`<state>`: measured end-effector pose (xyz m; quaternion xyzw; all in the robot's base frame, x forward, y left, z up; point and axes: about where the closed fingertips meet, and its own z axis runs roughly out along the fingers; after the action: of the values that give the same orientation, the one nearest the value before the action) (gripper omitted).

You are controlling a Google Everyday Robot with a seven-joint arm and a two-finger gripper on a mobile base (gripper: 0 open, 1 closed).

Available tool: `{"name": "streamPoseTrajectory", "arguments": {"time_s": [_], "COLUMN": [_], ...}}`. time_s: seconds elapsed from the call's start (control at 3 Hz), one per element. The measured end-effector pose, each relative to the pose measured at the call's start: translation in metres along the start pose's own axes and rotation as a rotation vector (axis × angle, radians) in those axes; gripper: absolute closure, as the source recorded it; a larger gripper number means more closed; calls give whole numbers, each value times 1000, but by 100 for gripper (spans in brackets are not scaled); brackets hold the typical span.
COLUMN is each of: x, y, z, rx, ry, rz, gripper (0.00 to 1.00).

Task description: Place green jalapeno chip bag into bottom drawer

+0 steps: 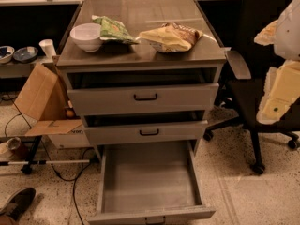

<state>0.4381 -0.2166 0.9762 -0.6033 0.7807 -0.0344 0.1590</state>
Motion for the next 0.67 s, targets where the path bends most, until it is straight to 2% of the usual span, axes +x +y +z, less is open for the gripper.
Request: {"name": "streamPoseTrajectory", "arguments": {"time_s": [0.33,0.67], "x": [0,-23], "y": [0,-1], "z": [0,-2], "rx": [0,33], "ry": [0,-45], "rz": [0,10], "gripper": [0,0]}}
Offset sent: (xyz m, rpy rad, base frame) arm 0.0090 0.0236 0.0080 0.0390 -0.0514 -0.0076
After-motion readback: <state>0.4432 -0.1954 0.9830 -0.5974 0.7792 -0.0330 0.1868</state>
